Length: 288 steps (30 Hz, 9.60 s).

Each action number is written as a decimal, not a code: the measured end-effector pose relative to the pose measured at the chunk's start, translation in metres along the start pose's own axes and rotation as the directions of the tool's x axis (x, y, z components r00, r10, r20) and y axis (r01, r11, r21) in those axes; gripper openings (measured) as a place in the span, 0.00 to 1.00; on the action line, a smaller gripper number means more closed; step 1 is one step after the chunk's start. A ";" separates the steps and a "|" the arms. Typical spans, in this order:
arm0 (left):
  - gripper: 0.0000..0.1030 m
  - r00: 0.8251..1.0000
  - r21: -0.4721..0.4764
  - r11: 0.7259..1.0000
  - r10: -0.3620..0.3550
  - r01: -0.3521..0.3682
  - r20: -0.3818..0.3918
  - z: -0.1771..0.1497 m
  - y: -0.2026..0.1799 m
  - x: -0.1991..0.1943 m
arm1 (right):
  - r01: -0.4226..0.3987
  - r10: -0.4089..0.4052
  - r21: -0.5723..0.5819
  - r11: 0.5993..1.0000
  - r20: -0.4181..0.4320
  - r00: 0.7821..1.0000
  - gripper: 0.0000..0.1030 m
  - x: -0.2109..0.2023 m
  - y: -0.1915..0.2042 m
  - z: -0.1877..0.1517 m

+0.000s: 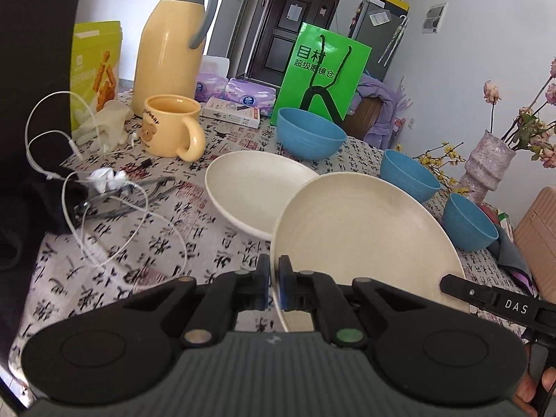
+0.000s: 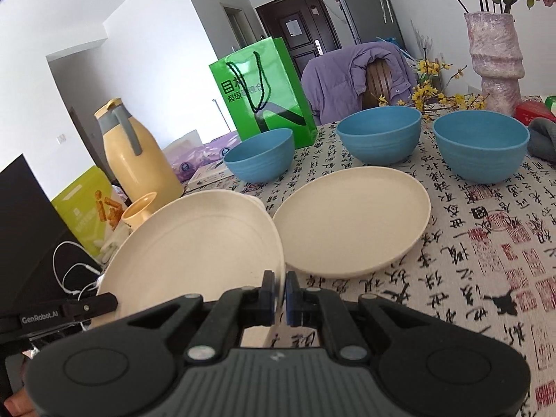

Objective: Organize plates and bowls

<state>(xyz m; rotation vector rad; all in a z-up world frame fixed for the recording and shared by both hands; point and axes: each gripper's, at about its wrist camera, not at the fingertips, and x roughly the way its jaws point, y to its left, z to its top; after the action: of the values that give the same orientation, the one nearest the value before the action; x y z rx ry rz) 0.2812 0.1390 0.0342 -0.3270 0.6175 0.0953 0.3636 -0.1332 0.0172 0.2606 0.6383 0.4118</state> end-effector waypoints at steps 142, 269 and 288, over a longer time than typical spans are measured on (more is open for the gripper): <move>0.61 0.983 0.209 0.977 -0.013 0.051 -0.182 0.043 -0.141 0.166 | 0.126 -0.131 -0.080 0.989 -0.062 0.989 0.78 0.067 -0.132 0.074; 0.82 0.979 0.242 0.970 -0.020 -0.031 0.204 -0.142 -0.031 -0.141 | 0.084 -0.036 -0.317 0.945 0.154 0.987 0.65 -0.143 0.044 -0.141; 0.87 0.978 0.223 0.974 -0.018 -0.029 0.208 -0.161 -0.039 -0.157 | 0.108 -0.056 -0.234 0.966 0.220 0.974 0.72 -0.195 0.014 -0.176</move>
<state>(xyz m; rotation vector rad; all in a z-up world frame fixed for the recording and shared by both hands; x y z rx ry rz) 0.0714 0.0508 0.0132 -0.0930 0.4152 0.0631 0.1076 -0.1887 -0.0126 0.0408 0.3828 0.3726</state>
